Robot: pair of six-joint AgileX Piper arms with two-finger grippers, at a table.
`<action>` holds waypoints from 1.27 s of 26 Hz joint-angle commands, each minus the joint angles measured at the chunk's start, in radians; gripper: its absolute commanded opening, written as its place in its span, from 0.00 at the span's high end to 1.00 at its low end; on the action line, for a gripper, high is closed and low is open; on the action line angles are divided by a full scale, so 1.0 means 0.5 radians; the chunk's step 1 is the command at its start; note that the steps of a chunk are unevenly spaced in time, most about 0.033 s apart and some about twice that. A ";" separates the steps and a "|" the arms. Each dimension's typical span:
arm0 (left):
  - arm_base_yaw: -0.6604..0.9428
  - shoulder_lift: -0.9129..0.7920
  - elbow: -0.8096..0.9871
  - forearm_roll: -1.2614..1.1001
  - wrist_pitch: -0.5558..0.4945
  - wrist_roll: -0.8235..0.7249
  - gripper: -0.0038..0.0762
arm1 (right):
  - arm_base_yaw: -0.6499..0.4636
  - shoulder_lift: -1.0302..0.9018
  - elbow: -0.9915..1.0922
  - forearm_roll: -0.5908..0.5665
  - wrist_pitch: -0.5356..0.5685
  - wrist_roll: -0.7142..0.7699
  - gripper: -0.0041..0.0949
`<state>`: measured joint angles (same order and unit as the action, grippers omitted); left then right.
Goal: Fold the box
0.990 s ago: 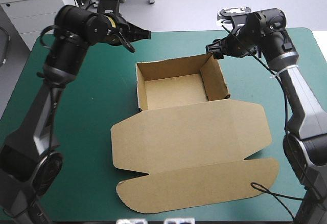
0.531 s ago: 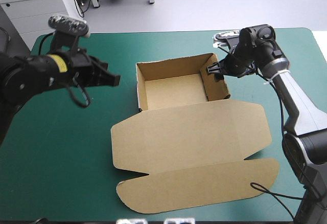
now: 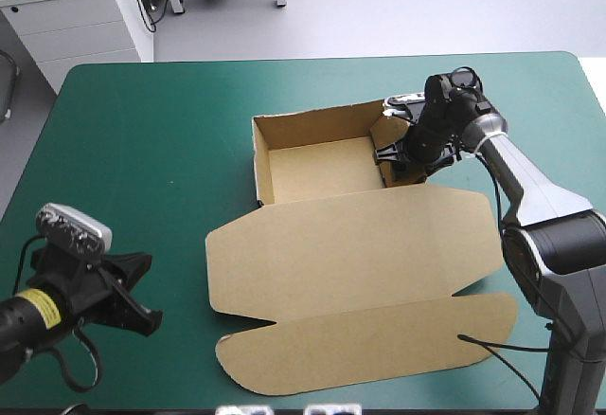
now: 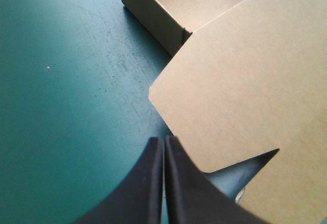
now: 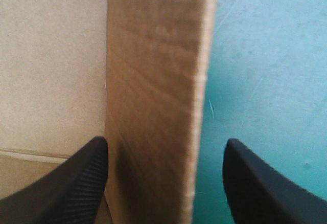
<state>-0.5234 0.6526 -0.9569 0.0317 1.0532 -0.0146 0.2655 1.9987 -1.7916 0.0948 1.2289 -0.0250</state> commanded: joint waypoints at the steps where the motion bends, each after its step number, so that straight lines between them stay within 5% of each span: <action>1: -0.013 -0.230 0.241 -0.007 -0.316 -0.005 0.96 | -0.010 -0.101 -0.052 0.033 -0.013 -0.023 0.41; 5: -0.013 -0.573 0.622 -0.007 -0.437 -0.005 0.96 | -0.010 -0.098 -0.052 0.030 0.006 -0.039 0.44; 9: -0.013 -0.764 0.809 -0.013 -0.449 -0.061 0.96 | -0.010 -0.098 -0.052 0.030 0.033 -0.039 0.59; 14: -0.013 -0.928 0.933 -0.013 -0.493 -0.061 0.96 | -0.010 -0.098 -0.052 0.047 0.037 -0.035 0.98; 25: -0.013 -0.983 0.979 -0.016 -0.561 -0.062 0.96 | -0.019 -0.288 -0.126 0.009 0.037 -0.082 0.98; 33: -0.013 -0.983 0.979 0.000 -0.561 -0.056 0.96 | -0.392 -0.644 -0.195 -0.214 0.037 -0.133 0.98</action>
<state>-0.5234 0.1489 -0.4441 0.0321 0.8453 -0.0374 0.1500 1.7718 -1.8547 0.0170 1.2408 -0.0773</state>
